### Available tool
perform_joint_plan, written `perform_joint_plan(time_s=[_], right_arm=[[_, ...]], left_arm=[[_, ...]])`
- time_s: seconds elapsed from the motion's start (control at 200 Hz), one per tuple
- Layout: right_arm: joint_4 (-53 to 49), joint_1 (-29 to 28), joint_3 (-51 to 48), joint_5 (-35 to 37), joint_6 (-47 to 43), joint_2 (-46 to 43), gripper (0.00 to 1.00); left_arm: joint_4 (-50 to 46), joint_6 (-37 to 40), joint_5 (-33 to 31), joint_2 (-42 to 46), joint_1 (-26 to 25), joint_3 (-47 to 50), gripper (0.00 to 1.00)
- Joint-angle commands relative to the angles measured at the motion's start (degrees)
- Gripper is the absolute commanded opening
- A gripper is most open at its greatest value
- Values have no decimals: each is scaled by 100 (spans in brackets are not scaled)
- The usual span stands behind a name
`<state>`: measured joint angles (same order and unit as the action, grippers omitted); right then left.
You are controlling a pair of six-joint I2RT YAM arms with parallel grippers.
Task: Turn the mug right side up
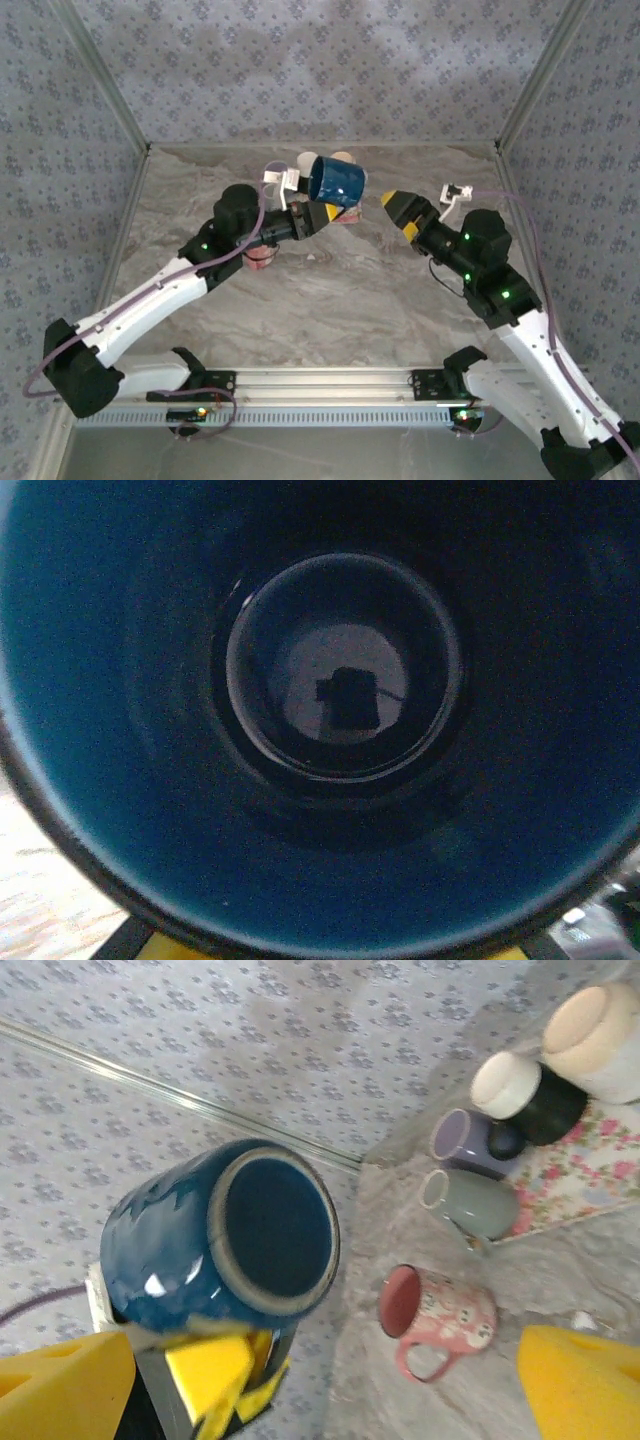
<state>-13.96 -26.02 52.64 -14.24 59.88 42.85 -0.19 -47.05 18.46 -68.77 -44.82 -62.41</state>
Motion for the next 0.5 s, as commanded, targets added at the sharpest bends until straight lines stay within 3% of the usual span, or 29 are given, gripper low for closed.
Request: perform_joint_plan(time_s=[0.0, 0.16, 0.265, 0.495], right_arm=[[-1236, 66, 474, -180, -921, -50, 100], [-2801, -129, 1202, 218, -2063, 238, 100], [-3122, -197, 1383, 442, -2334, 217, 100], [-3554, -216, 1516, 473, -2821, 119, 100]], left_arm=[[-2523, 1357, -1912, -218, -465, -1026, 0], [-3353, 1383, -3218, -802, -864, -1394, 0], [-3574, 1184, -3963, -1139, -1075, -1410, 0], [-3695, 671, -4753, -1660, -1249, -1187, 0]])
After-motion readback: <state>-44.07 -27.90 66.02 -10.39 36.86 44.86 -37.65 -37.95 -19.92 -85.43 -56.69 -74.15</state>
